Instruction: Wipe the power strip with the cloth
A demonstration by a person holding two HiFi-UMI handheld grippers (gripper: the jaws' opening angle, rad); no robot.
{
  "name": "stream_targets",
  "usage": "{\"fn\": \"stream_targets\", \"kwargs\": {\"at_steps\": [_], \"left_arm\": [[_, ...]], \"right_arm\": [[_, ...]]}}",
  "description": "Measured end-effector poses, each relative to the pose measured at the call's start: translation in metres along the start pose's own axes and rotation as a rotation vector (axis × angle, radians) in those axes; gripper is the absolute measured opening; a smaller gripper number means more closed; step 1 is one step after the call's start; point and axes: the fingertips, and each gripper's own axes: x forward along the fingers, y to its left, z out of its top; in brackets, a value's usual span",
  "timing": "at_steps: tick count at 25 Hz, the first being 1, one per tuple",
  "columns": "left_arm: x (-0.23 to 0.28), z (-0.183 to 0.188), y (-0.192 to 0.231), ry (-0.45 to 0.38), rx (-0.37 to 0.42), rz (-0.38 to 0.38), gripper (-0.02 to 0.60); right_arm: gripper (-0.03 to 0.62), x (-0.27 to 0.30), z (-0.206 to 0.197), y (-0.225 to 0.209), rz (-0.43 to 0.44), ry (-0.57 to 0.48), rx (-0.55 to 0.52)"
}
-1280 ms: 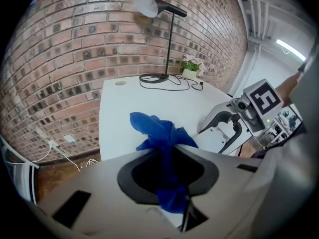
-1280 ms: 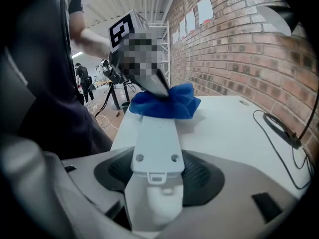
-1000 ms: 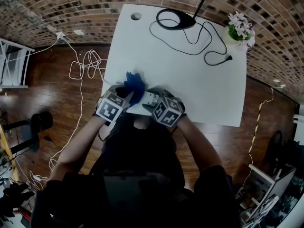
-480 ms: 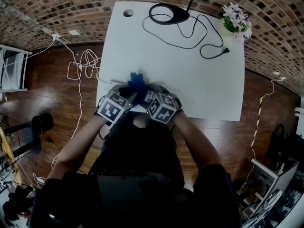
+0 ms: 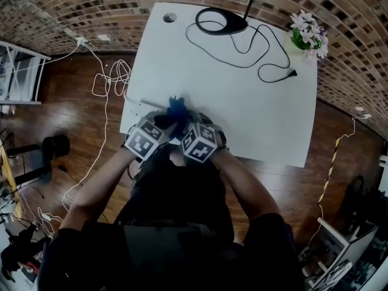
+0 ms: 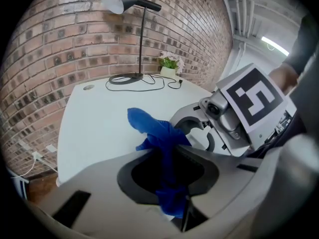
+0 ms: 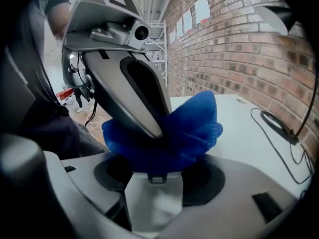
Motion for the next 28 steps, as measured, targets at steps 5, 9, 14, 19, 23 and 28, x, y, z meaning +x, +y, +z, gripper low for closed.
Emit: {"fn": "stream_targets", "kwargs": {"at_steps": [5, 9, 14, 19, 23, 28], "left_arm": [[0.008, -0.004, -0.001, -0.038, -0.078, -0.058, 0.086], [0.007, -0.001, -0.012, -0.05, -0.042, -0.095, 0.086], [0.006, -0.002, -0.017, -0.078, -0.044, -0.159, 0.084], [0.013, -0.004, -0.014, -0.053, 0.002, -0.16, 0.084], [0.007, 0.003, -0.019, -0.064, 0.003, -0.198, 0.083], [0.006, 0.004, -0.017, -0.114, 0.028, -0.212, 0.081]], "right_arm": [[0.279, 0.0, -0.001, 0.0, 0.004, -0.015, -0.011], [0.281, 0.002, 0.002, 0.001, 0.0, -0.017, -0.014], [0.281, 0.002, 0.001, 0.003, 0.007, -0.04, -0.009], [0.281, -0.002, 0.001, -0.001, -0.002, -0.036, 0.009], [0.278, -0.002, 0.002, -0.001, -0.002, -0.032, 0.027], [0.278, -0.002, 0.002, -0.003, -0.001, -0.027, 0.047]]}}
